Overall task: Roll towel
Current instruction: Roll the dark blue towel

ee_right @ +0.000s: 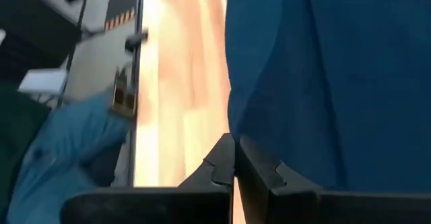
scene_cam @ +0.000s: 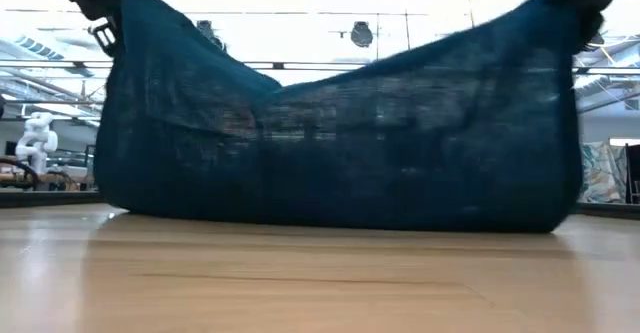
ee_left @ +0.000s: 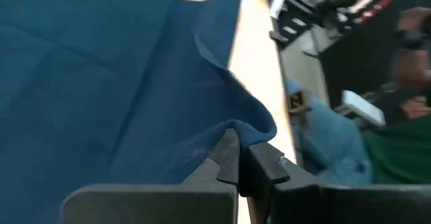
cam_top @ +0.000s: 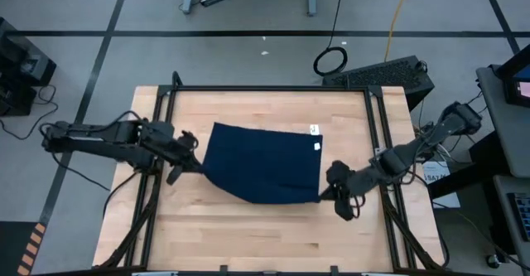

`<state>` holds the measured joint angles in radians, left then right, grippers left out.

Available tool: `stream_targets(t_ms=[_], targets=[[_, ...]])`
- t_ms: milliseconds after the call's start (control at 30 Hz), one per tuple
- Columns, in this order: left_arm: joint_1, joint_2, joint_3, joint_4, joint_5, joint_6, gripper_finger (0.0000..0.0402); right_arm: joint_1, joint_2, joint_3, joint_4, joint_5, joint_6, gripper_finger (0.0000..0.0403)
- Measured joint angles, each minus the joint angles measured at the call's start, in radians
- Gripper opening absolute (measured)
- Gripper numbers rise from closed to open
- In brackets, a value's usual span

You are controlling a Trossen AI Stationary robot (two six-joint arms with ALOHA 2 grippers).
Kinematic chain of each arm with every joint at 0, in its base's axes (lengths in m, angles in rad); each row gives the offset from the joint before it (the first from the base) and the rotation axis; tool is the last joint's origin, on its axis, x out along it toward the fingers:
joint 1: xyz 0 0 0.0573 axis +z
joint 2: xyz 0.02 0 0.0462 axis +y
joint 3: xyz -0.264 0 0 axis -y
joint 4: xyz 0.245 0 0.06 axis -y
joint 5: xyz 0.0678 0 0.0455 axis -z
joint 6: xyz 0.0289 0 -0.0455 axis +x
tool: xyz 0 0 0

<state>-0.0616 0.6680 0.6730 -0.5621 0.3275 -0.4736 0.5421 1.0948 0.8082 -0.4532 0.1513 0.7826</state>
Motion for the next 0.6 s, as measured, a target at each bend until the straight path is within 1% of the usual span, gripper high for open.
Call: stream_targets(t_ms=[133, 233, 300, 367, 433, 533, 600], targets=[[-0.108, 0.005, -0.063, 0.146, -0.029, -0.089, 0.0006, 0.077, 0.011, 0.000, -0.068, 0.000, 0.088, 0.0000], [-0.188, 0.020, -0.092, 0.252, -0.056, -0.120, 0.0006, 0.127, 0.012, 0.000, -0.107, -0.002, 0.138, 0.0000], [-0.240, 0.033, -0.097, 0.290, -0.078, -0.127, 0.0006, 0.157, 0.012, 0.000, -0.123, -0.033, 0.171, 0.0000], [-0.291, 0.046, -0.098, 0.304, -0.103, -0.149, 0.0006, 0.190, 0.012, 0.000, -0.130, -0.077, 0.211, 0.0000], [-0.338, 0.055, -0.099, 0.321, -0.123, -0.166, 0.0006, 0.217, 0.011, 0.000, -0.125, -0.098, 0.240, 0.0000], [-0.396, 0.060, -0.099, 0.321, -0.172, -0.174, 0.0006, 0.235, 0.011, 0.000, -0.125, -0.097, 0.257, 0.0000], [-0.422, 0.067, -0.099, 0.311, -0.216, -0.174, 0.0006, 0.235, 0.011, 0.000, -0.127, -0.072, 0.256, 0.0000]])
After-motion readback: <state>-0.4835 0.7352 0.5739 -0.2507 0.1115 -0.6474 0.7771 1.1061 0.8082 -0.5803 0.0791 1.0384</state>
